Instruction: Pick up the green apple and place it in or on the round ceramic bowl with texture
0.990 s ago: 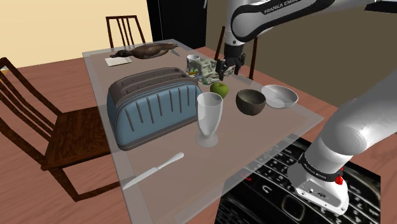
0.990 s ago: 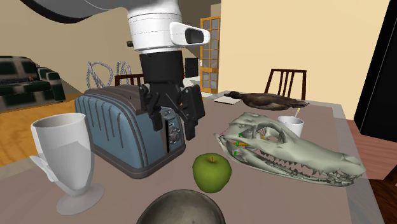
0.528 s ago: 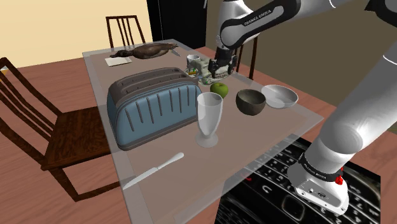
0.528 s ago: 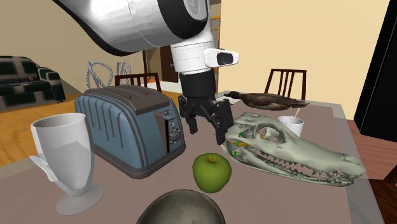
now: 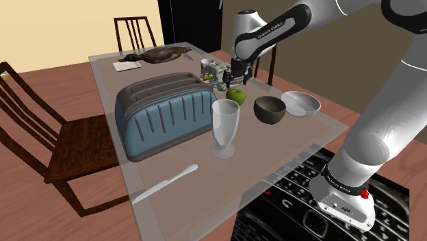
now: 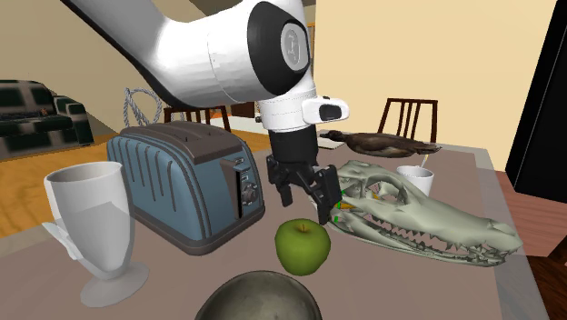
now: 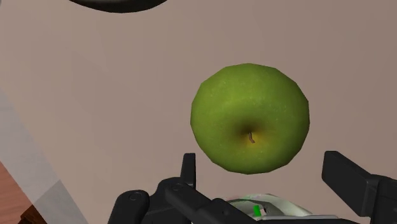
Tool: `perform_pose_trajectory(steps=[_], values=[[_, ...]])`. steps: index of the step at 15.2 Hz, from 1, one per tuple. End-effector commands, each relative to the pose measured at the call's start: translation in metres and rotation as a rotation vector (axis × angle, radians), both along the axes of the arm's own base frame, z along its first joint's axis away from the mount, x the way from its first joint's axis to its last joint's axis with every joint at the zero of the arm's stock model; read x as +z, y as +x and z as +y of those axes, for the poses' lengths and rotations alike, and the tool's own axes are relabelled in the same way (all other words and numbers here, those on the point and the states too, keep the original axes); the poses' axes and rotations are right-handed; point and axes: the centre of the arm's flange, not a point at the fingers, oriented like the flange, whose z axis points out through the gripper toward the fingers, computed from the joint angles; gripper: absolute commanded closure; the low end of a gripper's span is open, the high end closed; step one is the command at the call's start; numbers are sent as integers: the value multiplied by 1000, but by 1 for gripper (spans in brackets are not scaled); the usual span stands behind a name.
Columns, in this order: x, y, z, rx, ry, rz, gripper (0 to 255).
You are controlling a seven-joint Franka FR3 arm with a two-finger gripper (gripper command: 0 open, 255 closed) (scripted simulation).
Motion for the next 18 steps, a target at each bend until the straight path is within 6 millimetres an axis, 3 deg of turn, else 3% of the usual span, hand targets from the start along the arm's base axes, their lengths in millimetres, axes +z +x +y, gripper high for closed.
perform_pose_trajectory(steps=[1, 8, 9, 18], values=[[-8, 2, -1, 0, 0, 0, 0], [-8, 2, -1, 0, 0, 0, 0], [-8, 2, -1, 0, 0, 0, 255], [-8, 2, -1, 0, 0, 0, 255]])
